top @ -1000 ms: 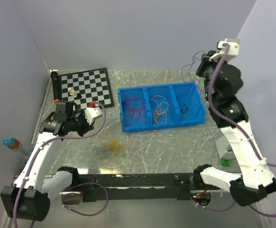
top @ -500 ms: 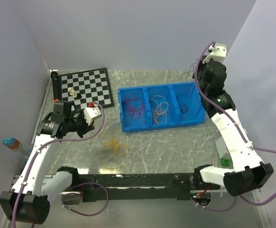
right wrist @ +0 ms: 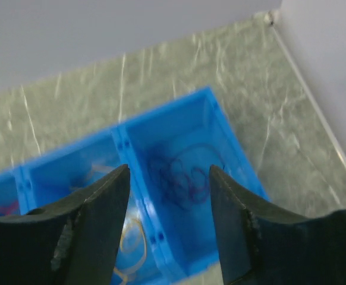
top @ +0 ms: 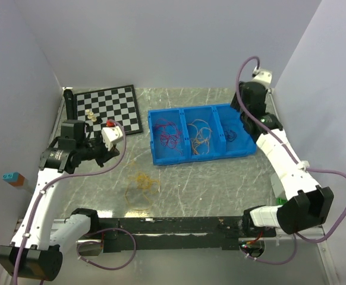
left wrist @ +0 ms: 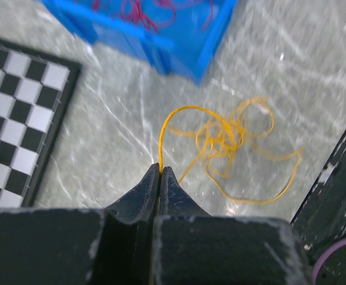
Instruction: Untangle the cables
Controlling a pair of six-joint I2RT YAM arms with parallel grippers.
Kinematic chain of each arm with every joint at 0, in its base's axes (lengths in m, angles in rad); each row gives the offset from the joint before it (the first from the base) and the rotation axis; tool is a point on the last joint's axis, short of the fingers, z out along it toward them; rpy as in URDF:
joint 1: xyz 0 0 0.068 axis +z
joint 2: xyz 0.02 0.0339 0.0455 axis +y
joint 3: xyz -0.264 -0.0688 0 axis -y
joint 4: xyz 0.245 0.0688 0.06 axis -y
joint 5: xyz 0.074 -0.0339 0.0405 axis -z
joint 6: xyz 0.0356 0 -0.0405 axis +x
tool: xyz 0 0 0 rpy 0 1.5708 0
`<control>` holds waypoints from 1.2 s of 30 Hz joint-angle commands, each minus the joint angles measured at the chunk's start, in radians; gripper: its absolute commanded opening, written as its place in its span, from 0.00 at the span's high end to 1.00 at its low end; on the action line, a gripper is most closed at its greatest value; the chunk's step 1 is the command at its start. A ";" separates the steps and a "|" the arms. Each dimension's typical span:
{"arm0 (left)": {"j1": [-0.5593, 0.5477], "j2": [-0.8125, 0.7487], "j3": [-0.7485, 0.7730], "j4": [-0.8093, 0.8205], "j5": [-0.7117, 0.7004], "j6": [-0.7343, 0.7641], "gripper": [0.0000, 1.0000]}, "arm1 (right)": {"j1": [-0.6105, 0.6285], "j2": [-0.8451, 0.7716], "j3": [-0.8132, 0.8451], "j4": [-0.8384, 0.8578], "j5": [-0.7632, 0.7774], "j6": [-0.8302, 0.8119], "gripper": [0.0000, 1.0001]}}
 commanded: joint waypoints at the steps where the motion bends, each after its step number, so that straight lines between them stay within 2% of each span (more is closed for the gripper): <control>1: 0.003 -0.010 0.104 0.019 0.095 -0.070 0.99 | 0.143 -0.102 -0.085 -0.030 0.118 0.041 0.31; 3: 0.003 -0.006 0.141 0.030 0.114 -0.095 0.99 | 0.223 -0.135 -0.110 -0.041 0.106 0.057 0.29; 5: 0.003 0.000 0.181 0.027 0.135 -0.116 0.99 | 0.298 -0.191 -0.175 0.011 0.025 0.058 0.28; 9: 0.002 0.002 0.276 0.010 0.178 -0.153 0.99 | 0.415 -0.300 -0.335 0.184 -0.251 0.044 0.26; 11: 0.002 -0.004 0.320 0.001 0.195 -0.164 0.99 | 0.466 -0.309 -0.386 0.248 -0.391 0.032 0.25; 13: 0.002 -0.006 0.372 -0.012 0.212 -0.178 0.99 | 0.512 -0.281 -0.403 0.269 -0.463 0.038 0.24; 17: 0.002 -0.010 0.477 -0.033 0.250 -0.196 0.99 | 0.627 -0.180 -0.430 0.312 -0.509 0.058 0.23; 23: 0.002 -0.027 0.524 -0.045 0.276 -0.213 0.99 | 0.757 -0.038 -0.427 0.449 -0.537 0.087 0.23; 31: 0.002 -0.026 0.622 -0.085 0.288 -0.215 0.99 | 0.805 0.102 -0.345 0.547 -0.565 0.090 0.24; 36: 0.002 -0.029 0.642 -0.093 0.292 -0.219 0.99 | 0.816 0.174 -0.297 0.577 -0.574 0.120 0.32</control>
